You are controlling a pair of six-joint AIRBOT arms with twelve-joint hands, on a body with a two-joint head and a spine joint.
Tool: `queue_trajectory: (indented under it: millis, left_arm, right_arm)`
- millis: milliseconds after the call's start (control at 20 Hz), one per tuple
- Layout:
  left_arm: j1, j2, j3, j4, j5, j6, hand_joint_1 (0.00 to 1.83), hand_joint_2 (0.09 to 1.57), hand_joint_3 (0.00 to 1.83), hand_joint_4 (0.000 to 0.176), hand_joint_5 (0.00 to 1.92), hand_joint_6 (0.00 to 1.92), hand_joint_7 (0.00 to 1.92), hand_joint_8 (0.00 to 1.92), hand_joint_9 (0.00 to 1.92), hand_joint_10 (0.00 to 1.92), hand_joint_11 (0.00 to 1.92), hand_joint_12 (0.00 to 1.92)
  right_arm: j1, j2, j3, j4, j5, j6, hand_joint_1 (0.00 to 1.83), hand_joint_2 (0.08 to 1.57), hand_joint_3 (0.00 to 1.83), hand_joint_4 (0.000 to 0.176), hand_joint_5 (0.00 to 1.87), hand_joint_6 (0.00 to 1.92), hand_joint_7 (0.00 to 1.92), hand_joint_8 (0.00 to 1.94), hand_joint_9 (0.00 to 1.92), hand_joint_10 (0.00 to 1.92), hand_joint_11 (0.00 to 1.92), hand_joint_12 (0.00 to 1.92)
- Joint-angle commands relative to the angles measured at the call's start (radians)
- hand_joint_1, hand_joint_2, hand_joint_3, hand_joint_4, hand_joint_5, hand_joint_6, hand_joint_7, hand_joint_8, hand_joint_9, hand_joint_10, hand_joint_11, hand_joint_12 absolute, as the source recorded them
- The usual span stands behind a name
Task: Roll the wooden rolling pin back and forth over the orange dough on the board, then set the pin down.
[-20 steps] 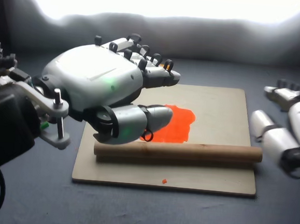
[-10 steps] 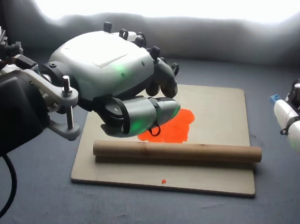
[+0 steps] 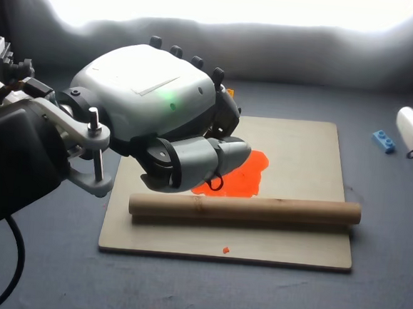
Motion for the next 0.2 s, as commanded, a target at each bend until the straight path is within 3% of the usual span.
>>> queue_trajectory:
  millis: [0, 100, 150]
  left_arm:
    - [-0.010, 0.003, -0.003, 0.030, -0.089, 0.002, 0.10, 1.57, 0.01, 0.000, 0.86, 1.67, 1.10, 1.68, 1.02, 1.92, 0.88, 1.92]
    - [-0.010, 0.004, -0.003, 0.030, -0.089, -0.002, 0.08, 1.57, 0.01, 0.000, 0.90, 1.77, 1.12, 1.77, 1.08, 1.92, 1.03, 1.92]
    - [-0.010, 0.004, -0.003, 0.030, -0.089, -0.003, 0.09, 1.57, 0.01, 0.000, 0.94, 1.83, 1.15, 1.79, 1.12, 1.92, 1.11, 1.92]
  right_arm:
    - [0.001, 0.018, 0.002, -0.083, 0.089, 0.005, 0.30, 1.49, 0.00, 0.000, 0.88, 1.61, 1.02, 1.60, 0.91, 1.90, 0.66, 1.92]
    - [0.004, 0.050, 0.002, -0.099, 0.050, 0.016, 0.33, 1.49, 0.00, 0.000, 0.90, 1.63, 1.05, 1.61, 0.95, 1.92, 0.73, 1.92]
    - [0.005, 0.061, 0.002, -0.099, 0.048, 0.017, 0.27, 1.51, 0.01, 0.000, 0.94, 1.72, 1.11, 1.64, 1.03, 1.92, 0.87, 1.92]
